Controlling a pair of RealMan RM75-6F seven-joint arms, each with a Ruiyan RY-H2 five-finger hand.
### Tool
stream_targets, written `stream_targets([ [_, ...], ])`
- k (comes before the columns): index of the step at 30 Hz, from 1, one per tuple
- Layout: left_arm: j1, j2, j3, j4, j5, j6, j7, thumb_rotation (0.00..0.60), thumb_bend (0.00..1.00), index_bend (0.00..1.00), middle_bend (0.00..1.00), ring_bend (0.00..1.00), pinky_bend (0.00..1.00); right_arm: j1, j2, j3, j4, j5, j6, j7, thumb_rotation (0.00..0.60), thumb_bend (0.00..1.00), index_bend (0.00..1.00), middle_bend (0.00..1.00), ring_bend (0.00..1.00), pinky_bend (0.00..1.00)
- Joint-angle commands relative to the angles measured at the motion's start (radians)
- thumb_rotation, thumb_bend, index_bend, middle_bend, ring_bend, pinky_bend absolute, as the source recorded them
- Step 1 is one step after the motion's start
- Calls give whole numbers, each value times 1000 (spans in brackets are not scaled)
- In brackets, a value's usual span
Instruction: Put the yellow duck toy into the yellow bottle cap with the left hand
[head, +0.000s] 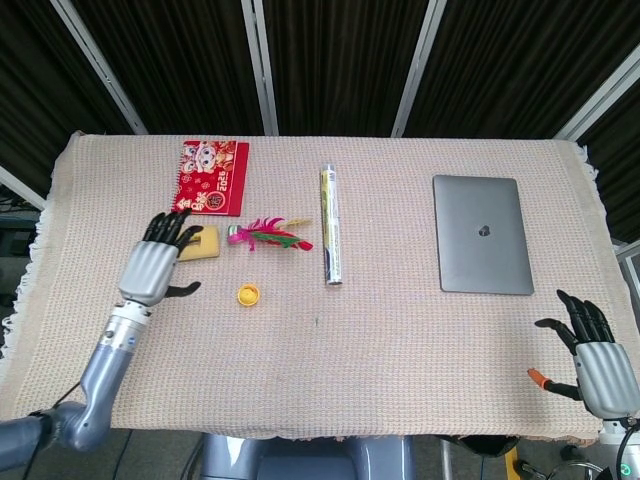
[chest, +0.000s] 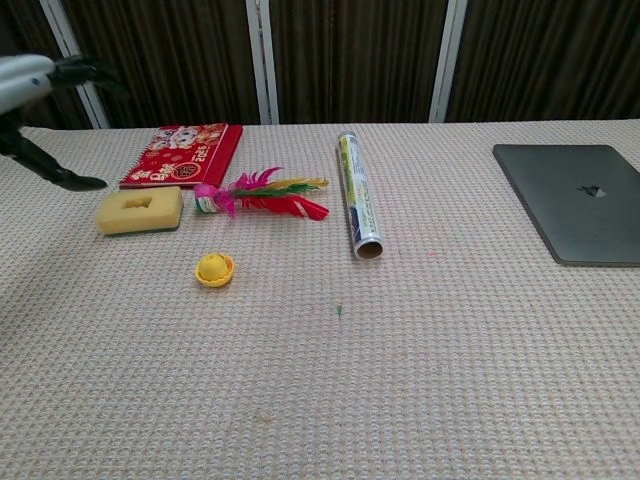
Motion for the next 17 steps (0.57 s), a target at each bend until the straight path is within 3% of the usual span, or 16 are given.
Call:
stream_targets([
  [1,109,116,45,-85,118,124,-136,600,153,171,0,0,0,0,-2,1,2,-3,4,-7,600,20,315,9,0,0],
  [7,229,141,127,-79,232,252,-193,600,156,170,0,0,0,1,-5,0,-1,-9,6,-17,600,20,316,10,0,0],
  [12,294,106,176,-23,232,257,-227,600,164,160,0,0,0,8,-8,3,-8,-11,-3,-27,600,20,315,12,0,0],
  [17,314,108,154,-17,187,240,-294,600,165,150,0,0,0,16,-7,6,-15,-10,-12,-27,600,20,315,12,0,0],
])
